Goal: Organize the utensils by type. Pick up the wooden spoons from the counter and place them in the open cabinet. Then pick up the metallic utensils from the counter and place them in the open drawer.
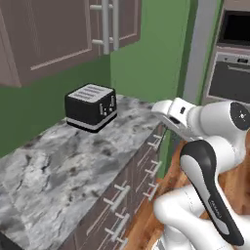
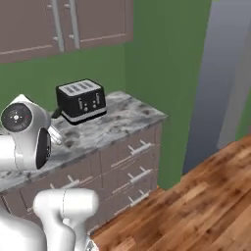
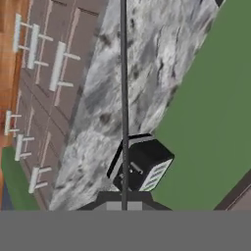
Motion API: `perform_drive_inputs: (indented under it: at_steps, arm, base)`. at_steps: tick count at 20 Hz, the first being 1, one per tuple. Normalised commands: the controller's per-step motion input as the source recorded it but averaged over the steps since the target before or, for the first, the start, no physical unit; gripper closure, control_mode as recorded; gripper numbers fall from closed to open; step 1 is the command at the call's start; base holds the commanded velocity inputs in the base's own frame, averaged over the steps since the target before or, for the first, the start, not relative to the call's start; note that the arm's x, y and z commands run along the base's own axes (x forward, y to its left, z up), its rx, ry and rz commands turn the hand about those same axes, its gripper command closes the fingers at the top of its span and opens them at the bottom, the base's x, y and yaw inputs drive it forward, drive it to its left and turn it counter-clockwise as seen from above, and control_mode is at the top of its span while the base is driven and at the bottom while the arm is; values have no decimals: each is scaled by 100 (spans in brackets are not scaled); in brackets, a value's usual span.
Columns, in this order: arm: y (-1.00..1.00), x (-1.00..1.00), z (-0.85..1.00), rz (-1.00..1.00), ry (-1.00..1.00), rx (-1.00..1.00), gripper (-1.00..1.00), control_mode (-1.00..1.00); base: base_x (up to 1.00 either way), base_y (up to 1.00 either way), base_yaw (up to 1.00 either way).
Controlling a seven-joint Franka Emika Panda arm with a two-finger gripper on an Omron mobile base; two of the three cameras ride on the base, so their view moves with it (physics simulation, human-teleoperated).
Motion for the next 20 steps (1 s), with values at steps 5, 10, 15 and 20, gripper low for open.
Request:
perform_drive_inputs:
  at_steps: [5, 10, 15, 20]
  arm:
    - [0, 0, 0, 0, 0, 0, 100, 100]
    - [0, 0, 0, 0, 0, 0, 100, 100]
    - [0, 0, 0, 0, 0, 0, 100, 100]
    - [0, 0, 0, 0, 0, 0, 100, 100]
  base:
    - [0, 0, -100]
    - [0, 0, -99]
    - [0, 0, -94]
    - [53, 14, -61]
